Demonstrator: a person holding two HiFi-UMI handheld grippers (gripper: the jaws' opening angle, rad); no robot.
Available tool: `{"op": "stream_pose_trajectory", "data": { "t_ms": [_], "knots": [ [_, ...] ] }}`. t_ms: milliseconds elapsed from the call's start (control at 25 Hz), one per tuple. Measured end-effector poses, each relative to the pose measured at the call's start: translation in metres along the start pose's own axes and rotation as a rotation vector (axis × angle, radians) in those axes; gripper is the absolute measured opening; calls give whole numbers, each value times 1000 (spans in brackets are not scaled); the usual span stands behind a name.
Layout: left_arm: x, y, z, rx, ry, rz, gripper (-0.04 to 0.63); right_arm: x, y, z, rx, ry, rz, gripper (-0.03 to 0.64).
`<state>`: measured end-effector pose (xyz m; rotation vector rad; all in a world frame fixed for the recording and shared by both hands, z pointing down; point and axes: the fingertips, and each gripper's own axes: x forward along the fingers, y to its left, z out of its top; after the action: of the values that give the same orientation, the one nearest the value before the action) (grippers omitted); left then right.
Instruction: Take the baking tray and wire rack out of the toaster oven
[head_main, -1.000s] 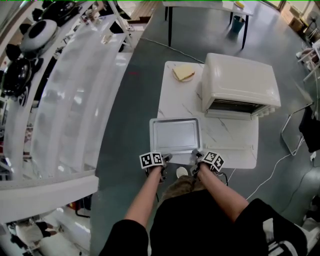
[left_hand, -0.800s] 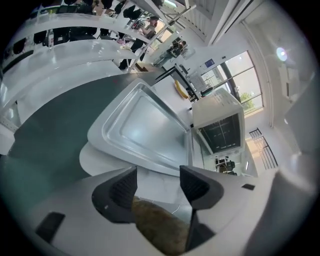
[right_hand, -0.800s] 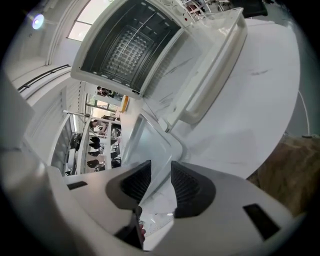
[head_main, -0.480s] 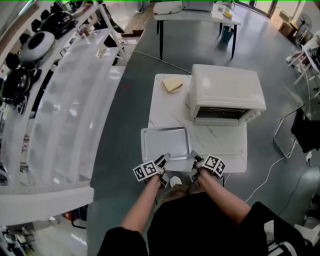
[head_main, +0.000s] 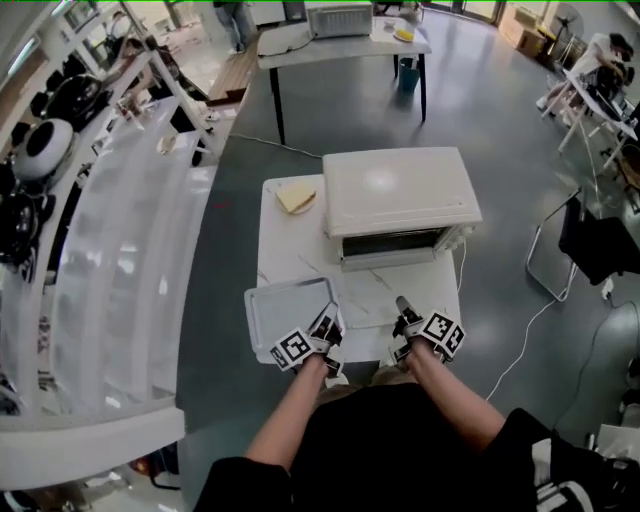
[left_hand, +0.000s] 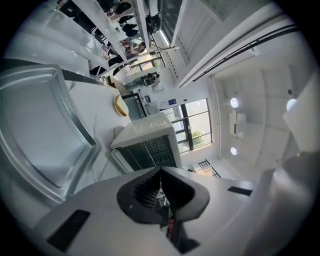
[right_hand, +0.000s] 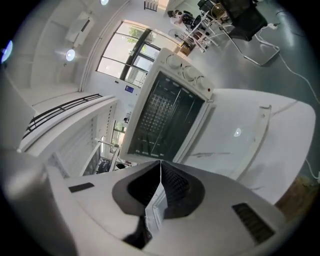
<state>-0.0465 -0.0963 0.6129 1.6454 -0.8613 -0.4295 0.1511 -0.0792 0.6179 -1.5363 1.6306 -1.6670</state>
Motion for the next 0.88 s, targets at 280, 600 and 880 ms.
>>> {"op": "stream_pose_trajectory", "data": {
  "t_ms": [280, 600, 880],
  "knots": [
    [93, -42, -28, -68, 3, -77, 23, -17, -20, 91, 20, -61, -5, 26],
    [167, -42, -29, -91, -89, -78, 26, 2, -34, 176, 63, -145, 76, 60],
    [203, -2, -20, -126, -186, 28, 163, 45, -47, 213, 121, -177, 135, 184]
  ]
}}
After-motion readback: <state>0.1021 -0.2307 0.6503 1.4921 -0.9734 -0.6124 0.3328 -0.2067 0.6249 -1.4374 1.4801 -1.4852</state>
